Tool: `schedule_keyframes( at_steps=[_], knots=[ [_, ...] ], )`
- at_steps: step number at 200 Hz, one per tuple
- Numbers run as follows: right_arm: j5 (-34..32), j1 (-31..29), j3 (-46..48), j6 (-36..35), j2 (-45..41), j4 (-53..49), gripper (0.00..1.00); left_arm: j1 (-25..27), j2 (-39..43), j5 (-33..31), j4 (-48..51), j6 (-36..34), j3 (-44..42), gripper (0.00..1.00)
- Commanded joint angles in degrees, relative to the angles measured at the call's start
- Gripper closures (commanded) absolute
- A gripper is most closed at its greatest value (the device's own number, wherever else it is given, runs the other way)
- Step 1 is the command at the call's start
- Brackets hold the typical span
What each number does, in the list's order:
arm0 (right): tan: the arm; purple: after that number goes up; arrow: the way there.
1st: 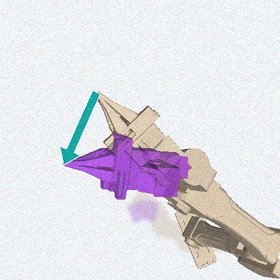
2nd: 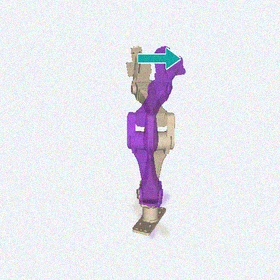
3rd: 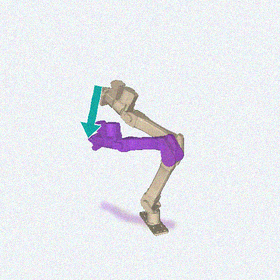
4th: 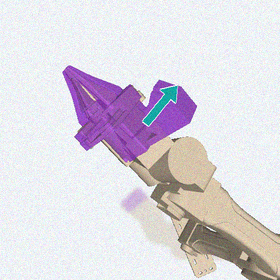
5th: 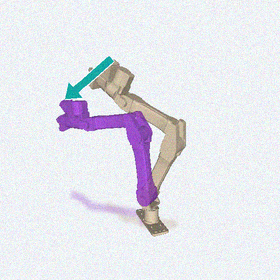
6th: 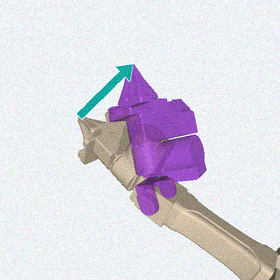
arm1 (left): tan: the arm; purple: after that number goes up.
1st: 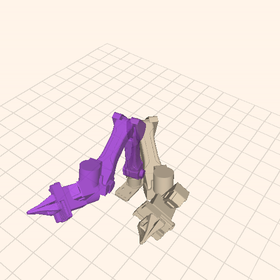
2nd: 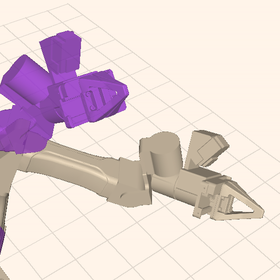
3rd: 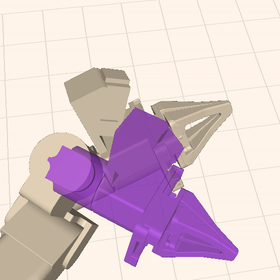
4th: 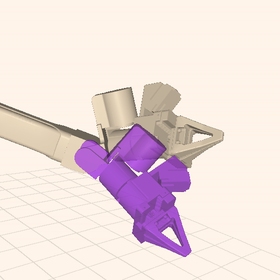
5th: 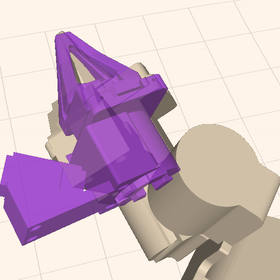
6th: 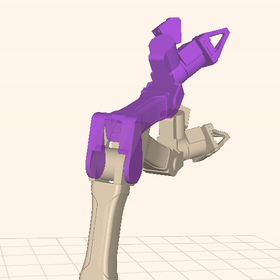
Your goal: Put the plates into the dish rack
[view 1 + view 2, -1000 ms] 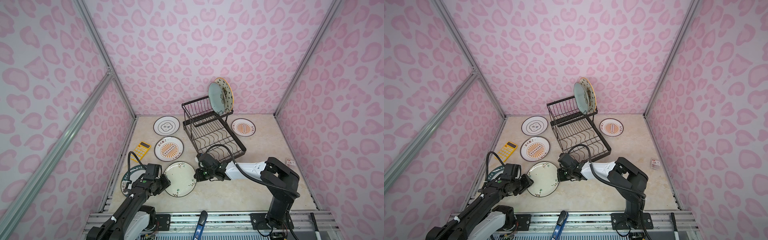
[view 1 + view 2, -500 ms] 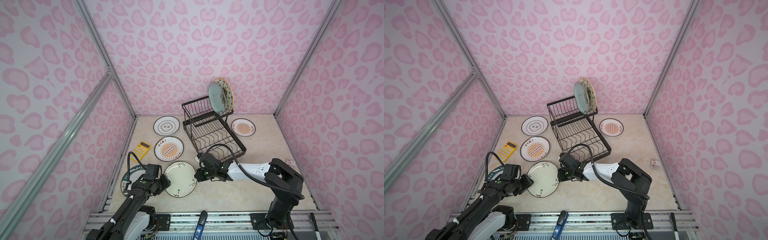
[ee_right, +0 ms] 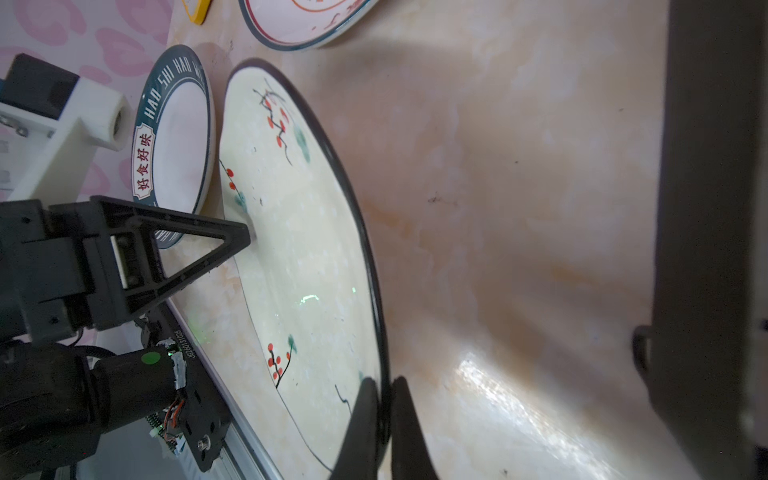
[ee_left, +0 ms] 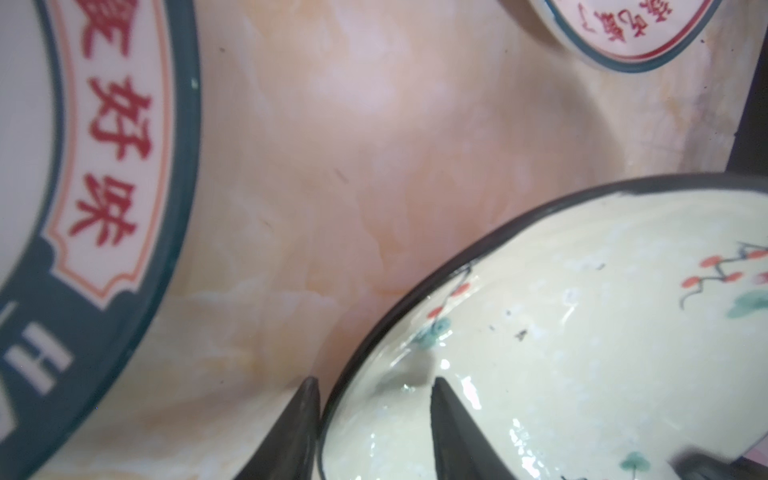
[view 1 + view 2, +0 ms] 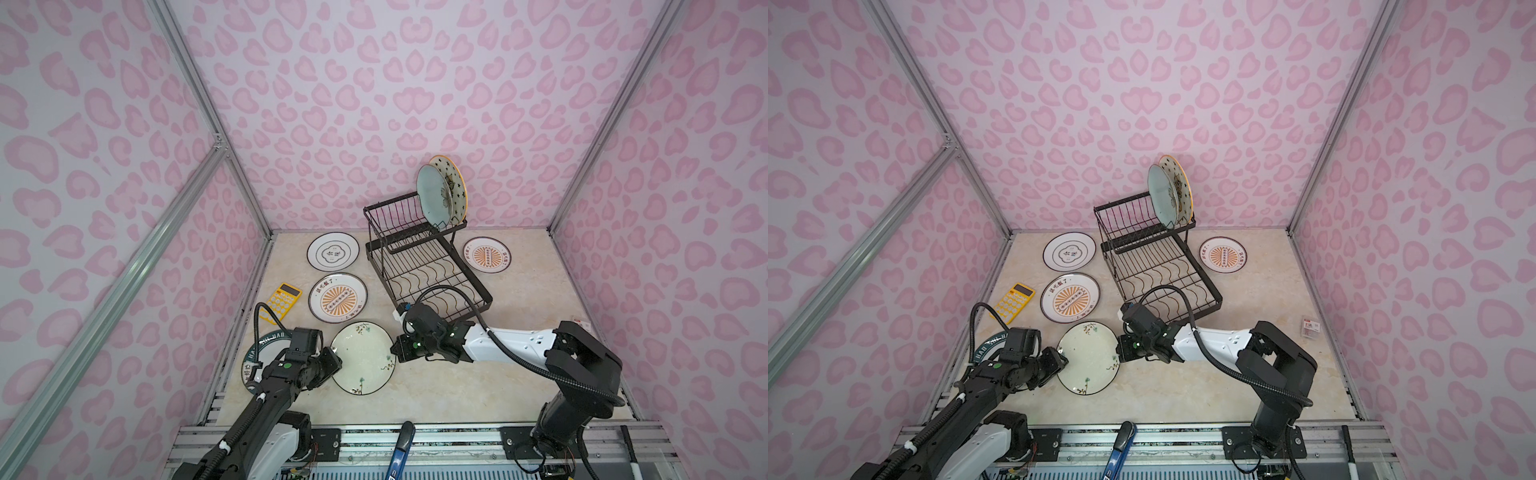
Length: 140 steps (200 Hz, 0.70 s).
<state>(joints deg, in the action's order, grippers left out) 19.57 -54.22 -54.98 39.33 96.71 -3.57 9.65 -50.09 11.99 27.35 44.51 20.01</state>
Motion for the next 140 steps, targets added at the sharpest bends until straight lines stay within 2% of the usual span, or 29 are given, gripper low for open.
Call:
schedule_keyframes(
  at_steps=[1, 31, 117, 140],
  knots=[
    [1.95, 0.64, -0.02, -1.34, -0.26, 0.31, 1.0, 0.05, -0.76, 1.43, -3.47, -1.0, 0.26, 0.54],
    [3.47, 0.72, -2.11, -1.62, 1.22, -0.79, 1.0, 0.06, -2.02, 2.16, -3.78, -1.45, 0.32, 0.54],
    [7.09, -0.81, -1.0, 5.57, 3.79, 10.87, 0.99, 0.17, -2.93, 3.38, -4.28, -3.02, 0.25, 0.56],
    [7.94, -0.82, -0.74, 6.45, 4.01, 12.29, 0.98, 0.15, -2.75, 3.46, -4.58, -3.12, -0.04, 0.62]
  ],
)
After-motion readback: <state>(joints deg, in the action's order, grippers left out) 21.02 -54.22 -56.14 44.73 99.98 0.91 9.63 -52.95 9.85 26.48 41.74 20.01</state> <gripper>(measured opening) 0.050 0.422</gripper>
